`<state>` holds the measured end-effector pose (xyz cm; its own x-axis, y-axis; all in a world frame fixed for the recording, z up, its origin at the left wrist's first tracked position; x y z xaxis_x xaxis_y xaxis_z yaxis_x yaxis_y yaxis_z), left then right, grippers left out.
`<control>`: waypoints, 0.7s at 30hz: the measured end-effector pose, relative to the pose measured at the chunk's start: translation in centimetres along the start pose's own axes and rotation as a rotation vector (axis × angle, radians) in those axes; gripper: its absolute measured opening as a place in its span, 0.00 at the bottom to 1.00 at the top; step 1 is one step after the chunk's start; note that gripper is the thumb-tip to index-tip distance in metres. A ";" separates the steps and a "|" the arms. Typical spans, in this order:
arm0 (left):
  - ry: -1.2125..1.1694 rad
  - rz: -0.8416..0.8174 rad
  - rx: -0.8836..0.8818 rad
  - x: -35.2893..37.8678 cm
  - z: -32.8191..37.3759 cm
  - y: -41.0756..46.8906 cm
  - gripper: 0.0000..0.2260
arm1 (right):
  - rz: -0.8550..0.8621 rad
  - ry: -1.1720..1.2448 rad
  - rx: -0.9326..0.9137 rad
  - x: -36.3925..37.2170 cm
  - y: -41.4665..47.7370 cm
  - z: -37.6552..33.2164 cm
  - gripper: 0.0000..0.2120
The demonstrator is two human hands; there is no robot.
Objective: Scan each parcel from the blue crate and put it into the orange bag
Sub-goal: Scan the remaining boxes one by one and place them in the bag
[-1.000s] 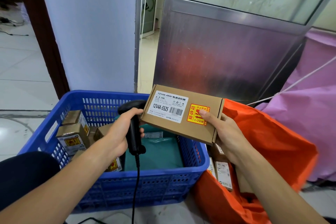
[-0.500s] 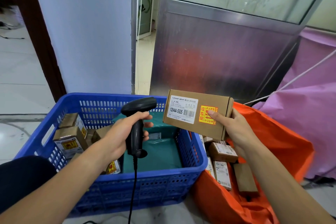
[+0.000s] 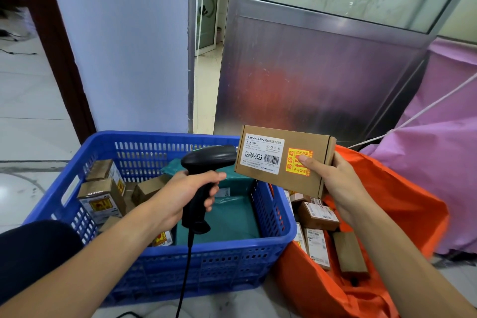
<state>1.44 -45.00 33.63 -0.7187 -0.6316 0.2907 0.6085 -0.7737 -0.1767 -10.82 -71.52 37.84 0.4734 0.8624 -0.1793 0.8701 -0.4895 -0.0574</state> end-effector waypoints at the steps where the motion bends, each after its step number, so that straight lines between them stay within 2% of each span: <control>1: 0.003 0.001 -0.002 0.0 0.0 0.0 0.07 | 0.003 -0.001 0.000 0.0 0.0 0.0 0.22; 9: 0.045 0.023 -0.075 -0.3 -0.5 0.1 0.07 | 0.008 -0.008 0.014 0.0 0.1 0.1 0.23; 21: 0.077 -0.007 -0.085 -0.1 -0.3 0.0 0.10 | 0.006 -0.025 0.019 0.1 0.0 0.1 0.24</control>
<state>1.36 -44.97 33.29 -0.7483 -0.6259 0.2197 0.5751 -0.7772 -0.2554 -10.79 -71.50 37.73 0.4748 0.8560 -0.2046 0.8644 -0.4973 -0.0746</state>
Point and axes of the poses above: each hand's wrist, its own y-axis towards the middle knuckle, its own x-axis out of the palm, z = x × y, the point moved 3 cm from there along y, towards the middle knuckle, and after that the axes turned 10 degrees about -z, right-handed, at the moved point
